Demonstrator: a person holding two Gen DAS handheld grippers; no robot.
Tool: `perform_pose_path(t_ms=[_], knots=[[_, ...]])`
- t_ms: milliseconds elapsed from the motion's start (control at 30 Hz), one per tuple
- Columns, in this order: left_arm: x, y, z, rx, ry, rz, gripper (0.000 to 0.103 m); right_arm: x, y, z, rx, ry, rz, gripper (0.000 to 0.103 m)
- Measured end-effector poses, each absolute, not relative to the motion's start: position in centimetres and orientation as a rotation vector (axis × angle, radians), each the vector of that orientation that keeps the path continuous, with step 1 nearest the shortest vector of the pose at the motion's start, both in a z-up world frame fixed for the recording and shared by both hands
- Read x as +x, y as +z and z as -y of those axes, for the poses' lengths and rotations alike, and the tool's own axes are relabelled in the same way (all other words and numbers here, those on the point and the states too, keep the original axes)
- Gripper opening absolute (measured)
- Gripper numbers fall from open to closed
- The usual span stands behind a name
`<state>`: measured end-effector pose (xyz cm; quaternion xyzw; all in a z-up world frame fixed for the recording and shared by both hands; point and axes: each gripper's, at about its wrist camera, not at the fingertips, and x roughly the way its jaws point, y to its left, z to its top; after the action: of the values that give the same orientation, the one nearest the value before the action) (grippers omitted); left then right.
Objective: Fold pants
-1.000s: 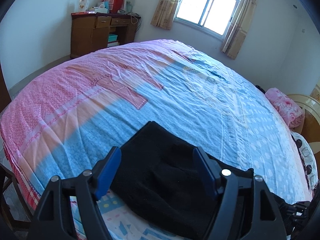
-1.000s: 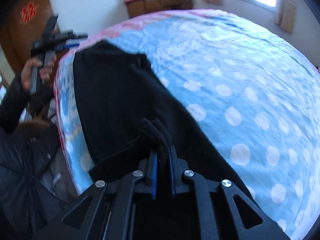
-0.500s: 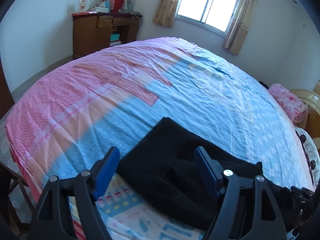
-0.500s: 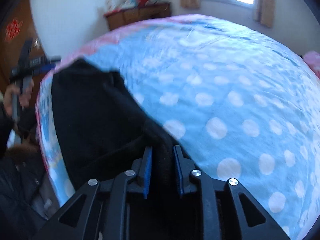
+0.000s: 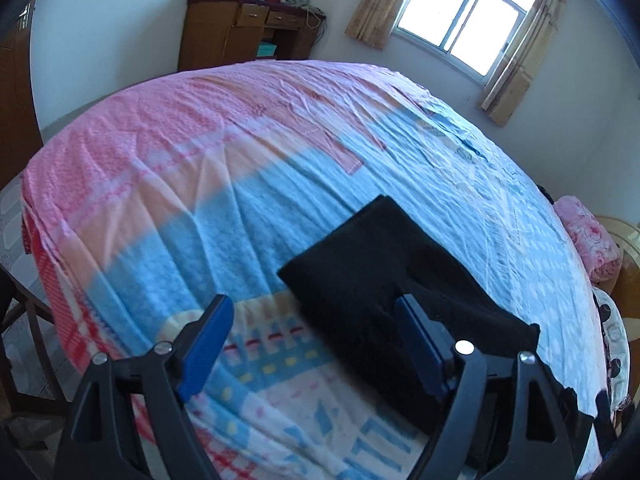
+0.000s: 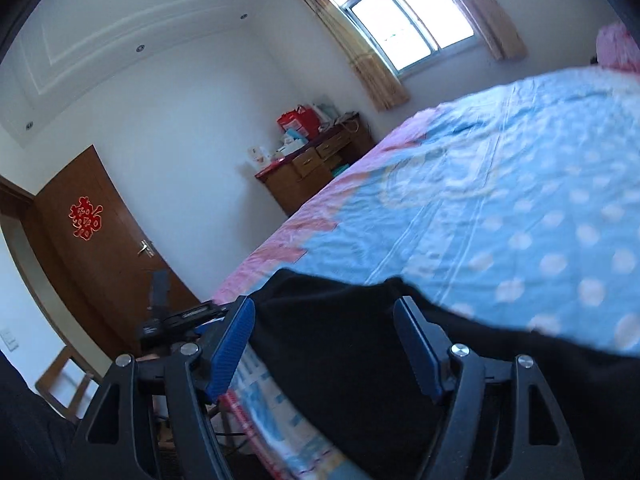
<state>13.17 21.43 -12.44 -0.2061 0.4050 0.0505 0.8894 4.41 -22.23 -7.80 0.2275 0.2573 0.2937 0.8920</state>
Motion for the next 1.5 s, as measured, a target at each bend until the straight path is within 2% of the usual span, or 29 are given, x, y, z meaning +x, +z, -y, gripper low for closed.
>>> perform_pose_path(t_ms=[133,233,267,300,367,400,467,500,633,867,900,967,1000,1133,1367,1500], knots=[[14.5,-12.5,-21.0,-0.467,0.097,-0.800,0.088,2.8,-8.2,22.4,0.484,0.584,-0.554,0.073],[15.3,-12.6,-21.0,-0.565,0.043,-0.779,0.087,0.6,-8.3,24.1,0.521,0.515,-0.535,0.073],[15.5,-12.7,-21.1,-0.608,0.023,-0.768,0.084,-0.1,-8.3,25.0,0.541,0.482,-0.530,0.073],[15.6,-12.9,-21.2,-0.639,0.016,-0.754,0.081,-0.9,-8.3,25.8,0.557,0.450,-0.526,0.073],[15.8,-13.3,-21.4,-0.710,-0.012,-0.745,0.063,-2.5,-8.5,27.7,0.582,0.361,-0.511,0.073],[15.8,-13.5,-21.6,-0.739,-0.021,-0.737,0.058,-3.1,-8.6,28.5,0.575,0.303,-0.512,0.073],[15.9,-14.0,-22.0,-0.799,-0.051,-0.732,0.033,-4.7,-8.5,28.9,0.503,0.189,-0.536,0.073],[16.0,-14.1,-22.0,-0.814,-0.061,-0.731,0.029,-5.4,-8.6,28.7,0.466,0.168,-0.547,0.073],[16.1,-13.8,-21.2,-0.772,-0.061,-0.722,0.029,-5.9,-9.4,26.4,0.362,0.144,-0.602,0.073],[16.6,-13.6,-20.3,-0.692,-0.028,-0.730,0.029,-4.7,-12.5,19.3,-0.167,0.060,-0.678,0.072],[16.7,-13.9,-20.6,-0.707,-0.020,-0.740,0.029,-4.3,-13.2,19.0,-0.194,0.057,-0.698,0.069],[16.6,-14.5,-21.2,-0.747,-0.032,-0.738,0.030,-3.7,-14.1,18.8,-0.249,0.042,-0.730,0.045],[16.5,-14.5,-21.3,-0.753,-0.038,-0.738,0.030,-3.6,-14.5,18.6,-0.292,0.026,-0.741,0.037],[16.3,-14.4,-21.5,-0.761,-0.038,-0.740,0.039,-3.7,-15.0,19.2,-0.292,0.060,-0.766,0.037],[16.8,-13.8,-20.8,-0.743,-0.066,-0.738,0.074,-4.3,-15.2,19.6,-0.353,0.066,-0.769,0.037],[17.1,-13.8,-20.5,-0.734,-0.070,-0.742,0.076,-3.9,-15.0,20.3,-0.311,0.077,-0.752,0.035]])
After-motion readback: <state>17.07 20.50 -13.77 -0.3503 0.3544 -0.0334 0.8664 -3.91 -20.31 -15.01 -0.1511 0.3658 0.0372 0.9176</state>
